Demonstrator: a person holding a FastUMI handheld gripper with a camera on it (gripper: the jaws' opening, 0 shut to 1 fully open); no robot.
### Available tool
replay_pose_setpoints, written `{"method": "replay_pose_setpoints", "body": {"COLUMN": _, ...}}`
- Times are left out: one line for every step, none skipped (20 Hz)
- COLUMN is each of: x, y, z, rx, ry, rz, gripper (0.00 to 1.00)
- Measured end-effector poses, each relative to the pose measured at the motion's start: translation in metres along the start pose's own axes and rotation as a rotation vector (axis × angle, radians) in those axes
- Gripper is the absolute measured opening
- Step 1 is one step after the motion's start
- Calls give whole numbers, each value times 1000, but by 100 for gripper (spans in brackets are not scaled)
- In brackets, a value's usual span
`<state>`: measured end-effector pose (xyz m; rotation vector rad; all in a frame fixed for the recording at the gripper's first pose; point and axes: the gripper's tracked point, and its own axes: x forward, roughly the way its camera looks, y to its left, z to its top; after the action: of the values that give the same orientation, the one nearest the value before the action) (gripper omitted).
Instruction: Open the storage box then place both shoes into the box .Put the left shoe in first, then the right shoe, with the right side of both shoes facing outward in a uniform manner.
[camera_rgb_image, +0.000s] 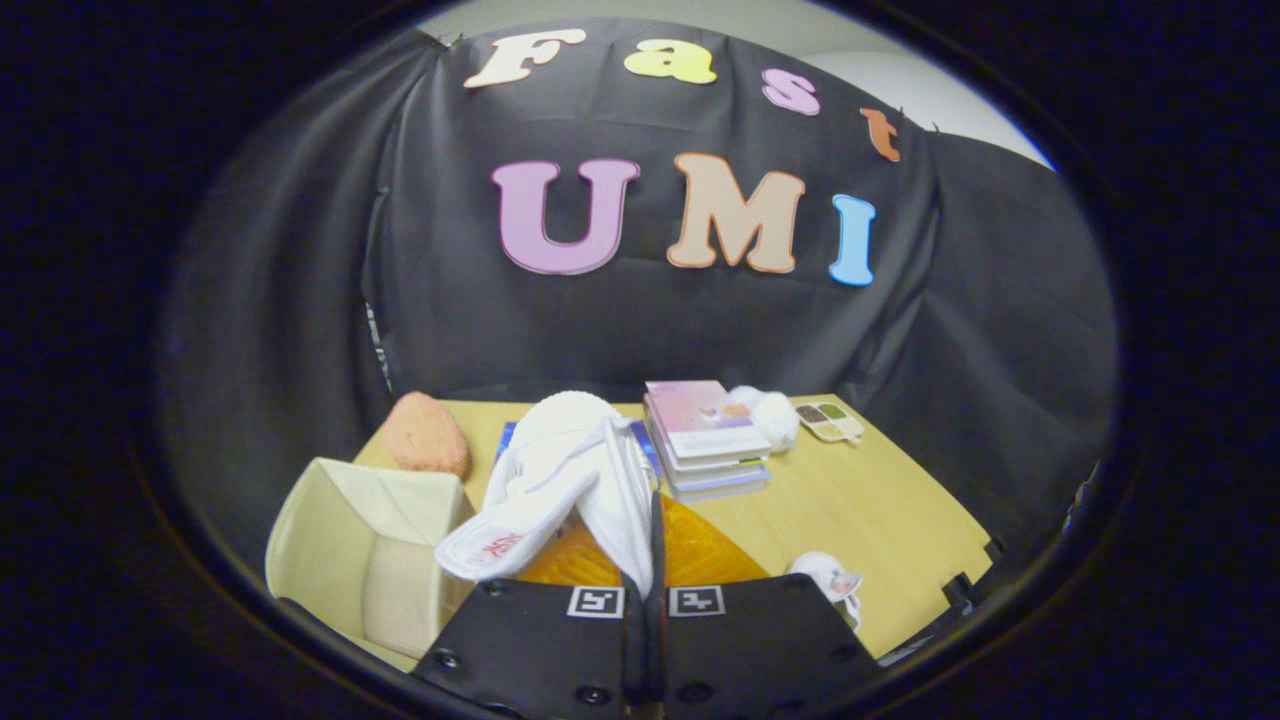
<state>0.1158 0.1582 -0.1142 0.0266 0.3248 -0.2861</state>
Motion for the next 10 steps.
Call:
{"method": "replay_pose_setpoints", "body": {"x": -6, "y": 16, "z": 13, "rx": 20, "ry": -17, "rz": 13, "gripper": 2}}
{"method": "replay_pose_setpoints", "body": {"x": -12, "y": 34, "z": 23, "rx": 47, "ry": -27, "rz": 29, "gripper": 2}}
{"method": "replay_pose_setpoints", "body": {"x": -19, "y": 53, "z": 27, "rx": 74, "ry": -22, "rz": 48, "gripper": 3}}
{"method": "replay_pose_setpoints", "body": {"x": -25, "y": 72, "z": 28, "rx": 105, "ry": -10, "rz": 67, "gripper": 3}}
{"method": "replay_pose_setpoints", "body": {"x": -28, "y": 89, "z": 27, "rx": 134, "ry": 6, "rz": 89, "gripper": 3}}
{"method": "replay_pose_setpoints", "body": {"x": -32, "y": 106, "z": 25, "rx": 155, "ry": 19, "rz": 110, "gripper": 3}}
{"method": "replay_pose_setpoints", "body": {"x": -35, "y": 122, "z": 18, "rx": 173, "ry": 39, "rz": 127, "gripper": 3}}
{"method": "replay_pose_setpoints", "body": {"x": -37, "y": 139, "z": 9, "rx": 183, "ry": 68, "rz": 143, "gripper": 2}}
{"method": "replay_pose_setpoints", "body": {"x": -38, "y": 154, "z": -3, "rx": 187, "ry": 100, "rz": 154, "gripper": 2}}
{"method": "replay_pose_setpoints", "body": {"x": -40, "y": 167, "z": -17, "rx": 181, "ry": 138, "rz": 157, "gripper": 2}}
